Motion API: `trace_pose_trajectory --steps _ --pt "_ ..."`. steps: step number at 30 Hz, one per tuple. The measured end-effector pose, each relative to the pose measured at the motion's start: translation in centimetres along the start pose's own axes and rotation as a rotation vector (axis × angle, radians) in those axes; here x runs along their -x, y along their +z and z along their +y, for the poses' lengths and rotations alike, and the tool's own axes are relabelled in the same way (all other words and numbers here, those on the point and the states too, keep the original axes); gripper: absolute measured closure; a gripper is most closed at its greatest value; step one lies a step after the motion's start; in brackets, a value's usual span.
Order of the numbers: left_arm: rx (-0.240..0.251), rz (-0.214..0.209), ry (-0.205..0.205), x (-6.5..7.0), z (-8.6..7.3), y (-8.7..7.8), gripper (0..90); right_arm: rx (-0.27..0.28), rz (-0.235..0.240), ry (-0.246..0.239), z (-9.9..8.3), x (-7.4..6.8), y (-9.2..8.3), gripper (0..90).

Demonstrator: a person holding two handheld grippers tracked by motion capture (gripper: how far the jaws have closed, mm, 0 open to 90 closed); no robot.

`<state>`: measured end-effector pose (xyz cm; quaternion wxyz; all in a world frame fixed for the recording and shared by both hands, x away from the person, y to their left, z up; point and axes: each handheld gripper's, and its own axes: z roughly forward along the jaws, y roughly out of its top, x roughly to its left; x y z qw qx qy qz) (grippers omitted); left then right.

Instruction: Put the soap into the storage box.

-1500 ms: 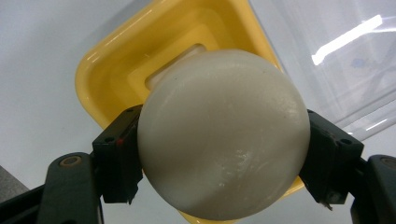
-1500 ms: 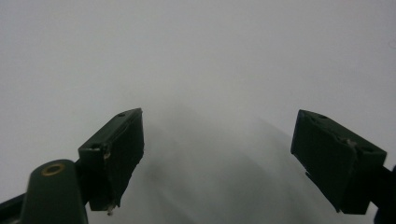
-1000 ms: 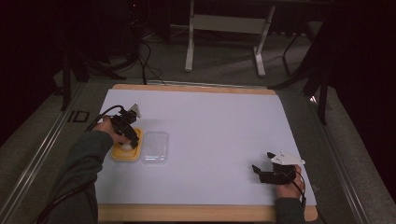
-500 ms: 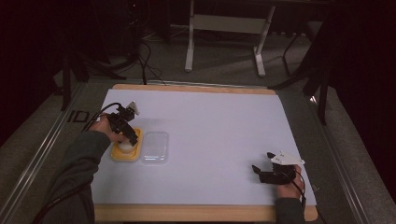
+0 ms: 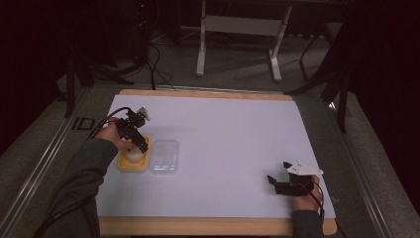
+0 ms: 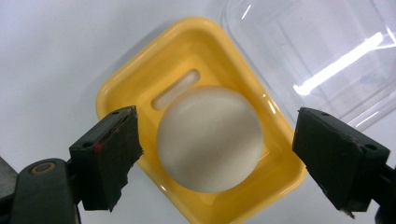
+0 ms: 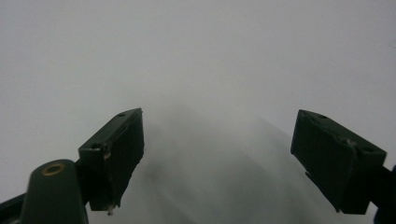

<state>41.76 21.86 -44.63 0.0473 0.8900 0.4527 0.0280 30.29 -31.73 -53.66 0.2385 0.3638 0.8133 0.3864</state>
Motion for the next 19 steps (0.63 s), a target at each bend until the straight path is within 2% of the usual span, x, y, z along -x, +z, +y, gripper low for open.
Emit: trace_pose_trajectory --steps 2,3,4,9,10,11,13,16,17,18,19 --pt "0.028 -0.020 0.019 0.5 0.1 -0.3 16.4 0.000 0.000 0.000 0.0 0.0 0.0 16.9" --pt "0.028 -0.020 0.019 0.5 0.1 -0.3 17.0 0.000 0.000 0.000 0.0 0.0 0.0 16.9" --pt "0.050 -0.021 0.031 0.7 0.1 -0.5 18.2 0.000 0.000 0.001 0.0 0.0 0.0 17.0" --pt "0.074 -0.030 0.063 1.5 0.2 -0.7 21.5 0.000 0.001 0.001 0.0 0.0 0.0 16.9" --pt "0.091 -0.032 0.090 2.1 0.2 -0.9 22.5 -0.001 0.001 0.001 0.0 0.0 0.0 16.9" --pt "0.091 -0.032 0.090 2.1 0.2 -0.9 22.9 -0.001 0.001 0.002 0.0 0.0 0.0 16.9" --pt "0.113 -0.023 0.133 3.1 0.3 -0.9 23.2 0.000 0.002 0.004 0.0 0.0 0.0 16.9" --pt "0.141 -0.002 0.170 4.4 0.2 -0.9 24.8 0.017 0.010 0.024 -0.1 0.3 -0.2 16.9" --pt "0.141 -0.002 0.170 4.4 0.2 -0.9 24.9 0.017 0.010 0.024 -0.1 0.3 -0.2 16.9" --pt "0.160 -0.003 0.197 5.4 0.0 -0.9 25.1 0.026 0.015 0.032 -0.1 0.4 -0.2 17.0" --pt "0.160 -0.003 0.197 5.4 0.0 -0.9 25.1 0.026 0.015 0.032 -0.1 0.4 -0.2 17.0"
